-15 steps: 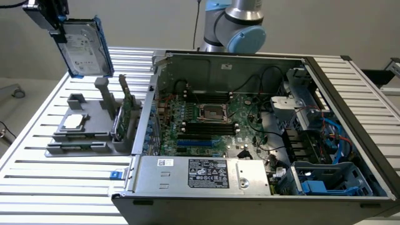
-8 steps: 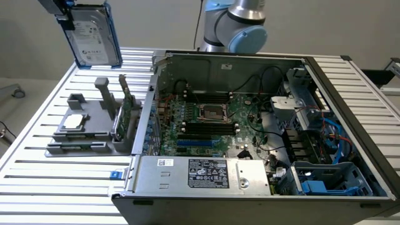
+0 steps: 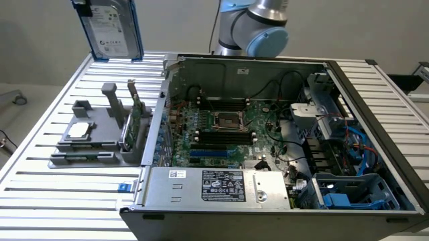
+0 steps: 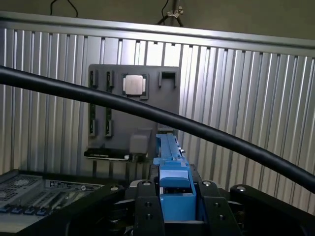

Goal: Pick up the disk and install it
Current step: 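Pick up the disk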

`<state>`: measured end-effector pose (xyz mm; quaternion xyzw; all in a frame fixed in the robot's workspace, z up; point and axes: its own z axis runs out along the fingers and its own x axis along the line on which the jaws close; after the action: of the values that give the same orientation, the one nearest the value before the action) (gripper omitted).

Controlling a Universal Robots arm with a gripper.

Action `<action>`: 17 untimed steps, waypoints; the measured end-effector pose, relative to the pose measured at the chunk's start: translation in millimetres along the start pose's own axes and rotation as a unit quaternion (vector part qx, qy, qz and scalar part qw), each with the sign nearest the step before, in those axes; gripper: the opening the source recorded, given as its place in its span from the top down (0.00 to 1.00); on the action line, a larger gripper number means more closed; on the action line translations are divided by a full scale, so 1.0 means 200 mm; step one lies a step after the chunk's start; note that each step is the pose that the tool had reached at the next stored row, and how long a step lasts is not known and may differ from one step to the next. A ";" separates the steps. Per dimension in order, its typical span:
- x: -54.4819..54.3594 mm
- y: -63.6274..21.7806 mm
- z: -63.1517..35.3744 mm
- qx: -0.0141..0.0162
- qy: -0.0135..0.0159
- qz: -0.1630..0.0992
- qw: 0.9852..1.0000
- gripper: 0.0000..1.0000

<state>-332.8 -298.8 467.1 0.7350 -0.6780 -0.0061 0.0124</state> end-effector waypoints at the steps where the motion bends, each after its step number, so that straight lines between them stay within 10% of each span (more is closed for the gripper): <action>1: 0.00 -0.022 -0.014 0.000 0.000 0.000 1.000 0.67; 17: 0.03 -0.381 -0.143 -0.006 0.000 0.000 1.000 0.67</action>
<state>-255.6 -298.9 493.7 0.7349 -0.6779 -0.0105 0.0165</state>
